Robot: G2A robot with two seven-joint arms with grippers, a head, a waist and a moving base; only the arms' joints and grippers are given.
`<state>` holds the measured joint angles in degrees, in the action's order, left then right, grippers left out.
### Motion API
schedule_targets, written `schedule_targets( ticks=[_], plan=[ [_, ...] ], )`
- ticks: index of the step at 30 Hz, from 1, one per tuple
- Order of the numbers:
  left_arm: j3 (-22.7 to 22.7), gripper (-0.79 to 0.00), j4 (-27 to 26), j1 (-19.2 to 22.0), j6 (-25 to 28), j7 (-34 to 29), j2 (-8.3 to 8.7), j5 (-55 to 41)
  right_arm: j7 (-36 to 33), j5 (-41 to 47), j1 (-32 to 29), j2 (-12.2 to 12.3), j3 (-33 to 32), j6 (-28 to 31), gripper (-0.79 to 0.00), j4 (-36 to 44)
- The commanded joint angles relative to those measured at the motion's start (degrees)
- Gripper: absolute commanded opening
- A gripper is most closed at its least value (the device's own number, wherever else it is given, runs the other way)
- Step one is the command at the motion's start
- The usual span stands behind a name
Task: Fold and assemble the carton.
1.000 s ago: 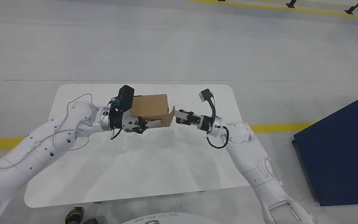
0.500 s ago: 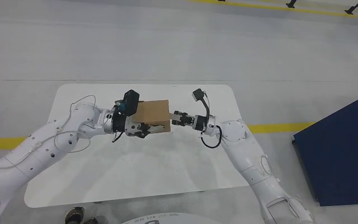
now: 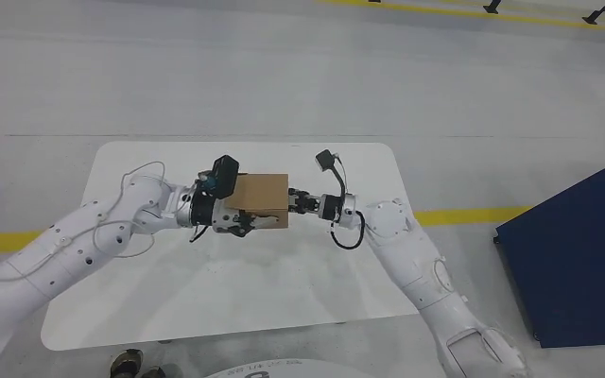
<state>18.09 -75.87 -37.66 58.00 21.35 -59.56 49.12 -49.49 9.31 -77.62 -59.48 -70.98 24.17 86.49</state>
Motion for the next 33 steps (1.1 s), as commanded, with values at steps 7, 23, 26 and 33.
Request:
schedule_targets(
  ticks=[7, 23, 26, 33],
  plan=[
    [-0.46, -0.785, 0.73, 0.39, 0.0, 1.6, 0.65, 0.54, -5.76, 11.23, -5.15, 1.56, -8.53, 7.02, 0.0, -1.48],
    [-0.41, -0.785, 0.33, 0.82, 0.0, 0.32, 0.48, -0.36, -6.7, 6.05, -5.32, 1.65, -6.19, 5.5, 0.0, 0.37],
    [-0.36, -0.785, 0.08, 0.66, 0.0, -0.49, 0.3, -0.54, -4.86, 2.99, -3.95, 1.3, -3.92, 3.85, 0.0, 0.83],
    [-0.46, -0.785, -0.5, 0.61, 0.0, -1.83, -0.17, -1.22, -3.51, -0.46, -1.72, 0.75, -0.2, 1.63, 0.0, 2.16]
  ],
)
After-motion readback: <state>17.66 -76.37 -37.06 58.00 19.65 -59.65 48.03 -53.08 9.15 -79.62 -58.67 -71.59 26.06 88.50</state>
